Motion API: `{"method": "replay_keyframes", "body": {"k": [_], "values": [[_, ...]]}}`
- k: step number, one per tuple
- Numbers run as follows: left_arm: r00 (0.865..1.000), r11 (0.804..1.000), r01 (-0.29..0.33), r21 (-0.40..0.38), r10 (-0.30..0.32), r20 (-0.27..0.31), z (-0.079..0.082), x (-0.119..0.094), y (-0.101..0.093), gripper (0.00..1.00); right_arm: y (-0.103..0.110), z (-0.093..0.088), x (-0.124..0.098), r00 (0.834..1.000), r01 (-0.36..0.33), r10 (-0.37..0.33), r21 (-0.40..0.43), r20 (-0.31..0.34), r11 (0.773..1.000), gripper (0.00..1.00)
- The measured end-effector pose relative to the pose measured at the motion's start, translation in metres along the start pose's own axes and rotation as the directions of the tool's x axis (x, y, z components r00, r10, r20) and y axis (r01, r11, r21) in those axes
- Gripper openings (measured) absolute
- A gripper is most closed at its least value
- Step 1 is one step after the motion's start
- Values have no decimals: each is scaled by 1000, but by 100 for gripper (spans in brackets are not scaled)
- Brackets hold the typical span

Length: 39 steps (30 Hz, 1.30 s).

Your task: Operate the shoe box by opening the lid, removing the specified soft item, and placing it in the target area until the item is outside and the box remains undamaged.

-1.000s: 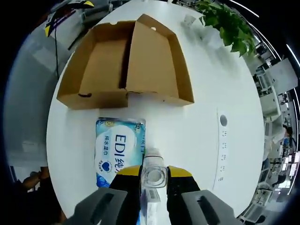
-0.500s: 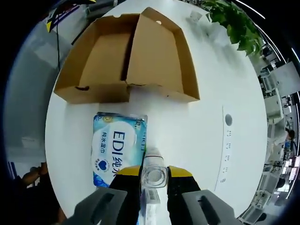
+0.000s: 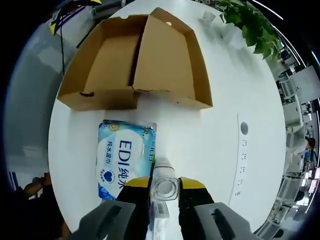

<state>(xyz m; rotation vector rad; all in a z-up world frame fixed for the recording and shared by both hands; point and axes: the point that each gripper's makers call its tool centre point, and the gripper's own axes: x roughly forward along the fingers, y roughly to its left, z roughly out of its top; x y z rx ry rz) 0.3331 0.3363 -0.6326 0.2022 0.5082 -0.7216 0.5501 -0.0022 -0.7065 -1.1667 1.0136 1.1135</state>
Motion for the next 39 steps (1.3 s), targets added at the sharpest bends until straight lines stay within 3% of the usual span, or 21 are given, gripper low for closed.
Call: {"method": "replay_keyframes", "body": {"k": [11,16,25,39], "values": [[1000,1000,-13,-1,13,-3,-1,-1,3,84,-5,1,-1,1000,14,-14,-2,5,1000,23],[999,999,-32,-2,32,-2,-2,-1,9,80,-11,6,-7,998,42,-43,30,44,999,30],[996,996,-87,-27,86,-32,-7,0,23,64,-12,12,-12,996,53,-57,53,74,997,36],[976,969,-209,-132,197,-94,-20,5,52,41,-24,30,-22,979,94,-126,194,158,977,37]]}}
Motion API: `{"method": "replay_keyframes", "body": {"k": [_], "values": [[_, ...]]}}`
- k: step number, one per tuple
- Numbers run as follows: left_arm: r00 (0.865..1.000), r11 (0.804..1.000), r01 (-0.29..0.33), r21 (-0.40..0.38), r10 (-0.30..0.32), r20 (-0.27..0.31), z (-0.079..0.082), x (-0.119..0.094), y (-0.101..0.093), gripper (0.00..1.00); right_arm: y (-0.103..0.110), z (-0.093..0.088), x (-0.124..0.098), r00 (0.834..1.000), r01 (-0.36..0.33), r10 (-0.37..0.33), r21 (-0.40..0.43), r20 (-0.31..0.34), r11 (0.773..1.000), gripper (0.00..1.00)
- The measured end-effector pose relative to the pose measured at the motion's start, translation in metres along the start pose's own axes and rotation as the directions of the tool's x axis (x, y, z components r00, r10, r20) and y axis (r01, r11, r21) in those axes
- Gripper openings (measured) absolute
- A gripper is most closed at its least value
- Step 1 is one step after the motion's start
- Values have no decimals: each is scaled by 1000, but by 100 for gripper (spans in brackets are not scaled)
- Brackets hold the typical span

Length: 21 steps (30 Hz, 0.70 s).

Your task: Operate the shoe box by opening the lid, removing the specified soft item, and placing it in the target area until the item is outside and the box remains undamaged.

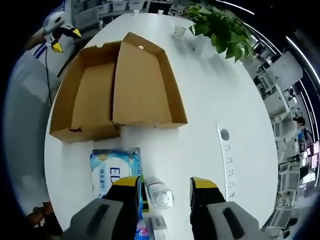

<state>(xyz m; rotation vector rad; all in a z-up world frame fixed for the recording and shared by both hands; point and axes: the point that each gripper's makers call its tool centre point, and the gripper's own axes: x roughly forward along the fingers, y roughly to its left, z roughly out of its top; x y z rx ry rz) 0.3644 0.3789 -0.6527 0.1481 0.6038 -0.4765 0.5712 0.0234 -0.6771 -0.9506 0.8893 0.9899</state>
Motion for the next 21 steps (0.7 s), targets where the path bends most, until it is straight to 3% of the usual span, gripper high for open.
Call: {"method": "replay_keyframes", "body": {"k": [6,12,18,20,21], "values": [[998,997,-51,-55,49,-31,-6,8,13,30,-4,15,2,998,2,-7,98,54,995,37],[994,988,-91,-122,83,-71,-14,18,22,19,-5,33,11,994,-20,-9,251,113,968,36],[987,972,-125,-198,101,-125,-23,26,30,14,-2,47,24,988,-55,-4,379,154,924,34],[986,966,-128,-225,99,-135,-25,28,32,12,-5,50,31,986,-59,-18,455,164,889,33],[985,965,-128,-229,98,-139,-25,28,32,12,-5,51,32,986,-60,-19,461,165,885,32]]}}
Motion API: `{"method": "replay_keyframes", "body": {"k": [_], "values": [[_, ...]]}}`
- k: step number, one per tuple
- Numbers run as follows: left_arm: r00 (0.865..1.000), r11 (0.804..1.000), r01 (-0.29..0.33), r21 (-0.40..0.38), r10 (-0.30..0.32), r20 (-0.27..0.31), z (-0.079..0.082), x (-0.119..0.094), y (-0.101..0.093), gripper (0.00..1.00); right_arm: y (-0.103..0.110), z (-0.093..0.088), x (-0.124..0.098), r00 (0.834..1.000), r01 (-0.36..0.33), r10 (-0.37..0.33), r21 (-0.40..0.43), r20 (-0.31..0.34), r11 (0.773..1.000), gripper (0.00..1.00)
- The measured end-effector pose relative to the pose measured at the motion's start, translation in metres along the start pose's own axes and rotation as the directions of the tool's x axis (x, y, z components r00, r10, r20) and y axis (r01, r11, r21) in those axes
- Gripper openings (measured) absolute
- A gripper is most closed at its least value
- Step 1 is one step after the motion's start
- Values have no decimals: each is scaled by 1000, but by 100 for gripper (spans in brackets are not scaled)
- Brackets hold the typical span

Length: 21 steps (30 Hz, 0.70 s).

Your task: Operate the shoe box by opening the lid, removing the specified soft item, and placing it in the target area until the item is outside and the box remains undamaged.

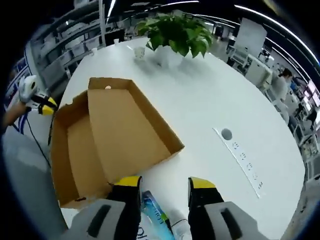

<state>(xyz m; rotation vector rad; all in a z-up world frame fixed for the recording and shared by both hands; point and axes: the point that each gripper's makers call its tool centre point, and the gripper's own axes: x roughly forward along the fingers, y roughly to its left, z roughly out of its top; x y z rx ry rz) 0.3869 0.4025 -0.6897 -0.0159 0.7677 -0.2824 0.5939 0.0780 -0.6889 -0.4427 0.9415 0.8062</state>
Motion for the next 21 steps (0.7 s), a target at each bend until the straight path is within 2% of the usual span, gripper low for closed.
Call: {"method": "replay_keyframes", "body": {"k": [5,8,14,16,17,21], "values": [[999,999,-6,-42,4,-45,-6,6,2,10,-4,7,15,999,12,-17,128,36,992,29],[999,998,-13,-68,9,-53,-7,10,4,9,-4,11,25,998,-7,-9,253,60,968,29],[997,994,-24,-103,16,-81,-13,16,5,6,-11,17,42,994,26,-60,342,88,940,28],[996,994,-26,-107,16,-86,-14,17,4,5,-14,14,47,994,48,-81,386,72,921,28],[996,994,-26,-108,16,-88,-15,18,4,5,-16,10,51,994,72,-100,417,44,906,27],[995,990,-38,-133,25,-99,-16,20,5,5,-11,5,63,995,76,-95,495,14,866,25]]}}
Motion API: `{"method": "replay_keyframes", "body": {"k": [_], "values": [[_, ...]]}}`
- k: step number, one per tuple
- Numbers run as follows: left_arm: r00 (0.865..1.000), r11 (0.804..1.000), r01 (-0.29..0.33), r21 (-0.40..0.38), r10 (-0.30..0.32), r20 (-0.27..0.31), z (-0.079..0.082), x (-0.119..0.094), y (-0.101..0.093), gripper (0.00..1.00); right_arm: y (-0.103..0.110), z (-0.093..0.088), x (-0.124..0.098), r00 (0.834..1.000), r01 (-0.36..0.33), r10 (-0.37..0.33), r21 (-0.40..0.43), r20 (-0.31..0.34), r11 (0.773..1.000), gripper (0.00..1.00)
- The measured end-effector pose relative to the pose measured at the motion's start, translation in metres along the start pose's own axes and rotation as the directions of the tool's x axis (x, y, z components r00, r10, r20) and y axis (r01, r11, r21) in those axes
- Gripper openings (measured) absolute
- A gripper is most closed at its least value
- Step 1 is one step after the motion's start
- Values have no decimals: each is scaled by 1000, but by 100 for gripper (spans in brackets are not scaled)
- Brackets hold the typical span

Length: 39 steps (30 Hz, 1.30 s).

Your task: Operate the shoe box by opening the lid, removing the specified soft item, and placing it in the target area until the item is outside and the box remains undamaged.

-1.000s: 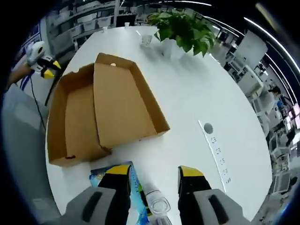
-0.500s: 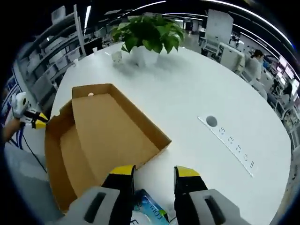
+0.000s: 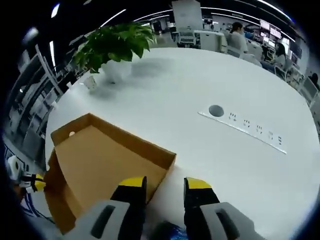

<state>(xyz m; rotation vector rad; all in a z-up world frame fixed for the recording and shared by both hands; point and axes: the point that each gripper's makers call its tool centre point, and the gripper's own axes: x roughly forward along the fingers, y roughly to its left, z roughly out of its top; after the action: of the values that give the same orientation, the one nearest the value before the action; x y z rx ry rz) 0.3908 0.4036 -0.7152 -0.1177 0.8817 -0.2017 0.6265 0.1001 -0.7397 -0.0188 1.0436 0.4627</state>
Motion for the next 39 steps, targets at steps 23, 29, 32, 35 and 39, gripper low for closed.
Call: {"method": "replay_keyframes", "body": {"k": [23,29,32,35,39], "values": [[1000,999,-23,-27,23,10,2,1,2,1,6,-8,3,998,57,-60,77,24,995,0],[1000,999,-28,-29,28,5,1,1,3,0,10,-6,-8,996,45,-54,113,77,993,0],[999,999,-32,-24,32,1,1,0,3,0,14,-5,-17,992,42,-56,122,113,992,0],[999,999,-36,-24,36,0,1,0,3,0,17,-1,-25,987,39,-57,113,153,993,0],[999,999,-39,-20,39,-1,2,0,2,0,20,0,-36,980,36,-54,94,194,995,0]]}}
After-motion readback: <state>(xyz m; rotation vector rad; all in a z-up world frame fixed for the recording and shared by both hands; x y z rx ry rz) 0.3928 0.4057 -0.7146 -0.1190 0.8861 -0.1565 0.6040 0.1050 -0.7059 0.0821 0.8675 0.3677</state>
